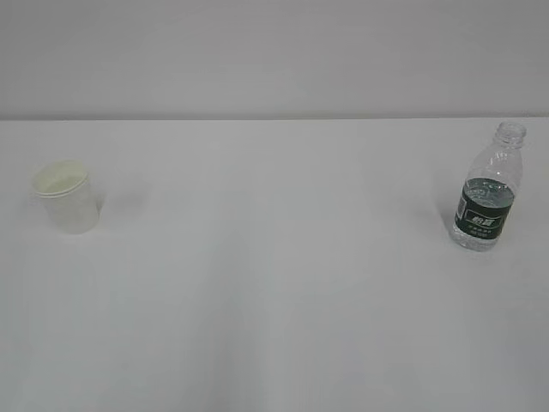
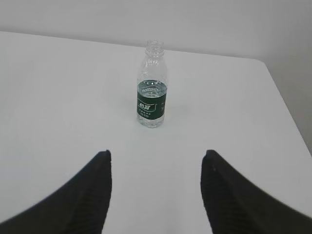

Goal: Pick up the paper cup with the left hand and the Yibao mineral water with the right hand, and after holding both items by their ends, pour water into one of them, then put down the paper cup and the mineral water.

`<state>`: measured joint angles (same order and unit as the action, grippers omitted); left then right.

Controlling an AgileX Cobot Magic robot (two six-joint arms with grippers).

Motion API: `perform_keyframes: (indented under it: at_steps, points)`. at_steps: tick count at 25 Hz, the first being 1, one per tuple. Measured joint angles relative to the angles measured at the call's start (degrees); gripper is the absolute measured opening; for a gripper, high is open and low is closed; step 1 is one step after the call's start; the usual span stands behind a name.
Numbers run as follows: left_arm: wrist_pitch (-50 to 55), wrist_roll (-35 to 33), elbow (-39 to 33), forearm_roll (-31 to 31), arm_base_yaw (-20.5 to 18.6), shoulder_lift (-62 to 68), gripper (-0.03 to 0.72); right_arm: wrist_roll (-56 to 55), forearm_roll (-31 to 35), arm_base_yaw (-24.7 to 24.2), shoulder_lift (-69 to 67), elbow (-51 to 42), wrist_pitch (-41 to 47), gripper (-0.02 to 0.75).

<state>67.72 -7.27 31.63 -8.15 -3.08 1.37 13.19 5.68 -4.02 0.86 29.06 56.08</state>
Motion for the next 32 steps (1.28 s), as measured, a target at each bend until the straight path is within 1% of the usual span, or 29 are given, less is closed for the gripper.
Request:
perform_keyframes:
  at_steps: [5, 11, 17, 22, 26, 32]
  points:
    - [-0.1, 0.0, -0.1, -0.4, 0.0, 0.0, 0.279, 0.1, 0.0, 0.0, 0.0, 0.1, 0.1, 0.422]
    - [-0.6, 0.0, -0.1, -0.6, 0.0, -0.8, 0.278, 0.1, 0.0, 0.0, 0.0, 0.1, 0.1, 0.416]
    - [-0.7, 0.0, -0.1, -0.8, 0.0, -0.8, 0.278, 0.1, -0.3, 0.0, 0.0, 0.9, 3.7, 0.415]
    - [-0.7, 0.0, -0.1, -1.1, 0.0, -0.8, 0.278, -2.0, -3.9, 0.0, 0.0, 1.1, 7.9, 0.415]
    - [-0.7, 0.0, -0.1, -1.1, 0.0, -0.8, 0.278, -7.0, -8.8, 0.0, 0.0, 0.2, 8.9, 0.415]
    - [-0.7, 0.0, -0.1, -1.1, 0.0, -0.8, 0.279, -9.1, -10.2, 0.0, 0.0, 0.1, 9.0, 0.414]
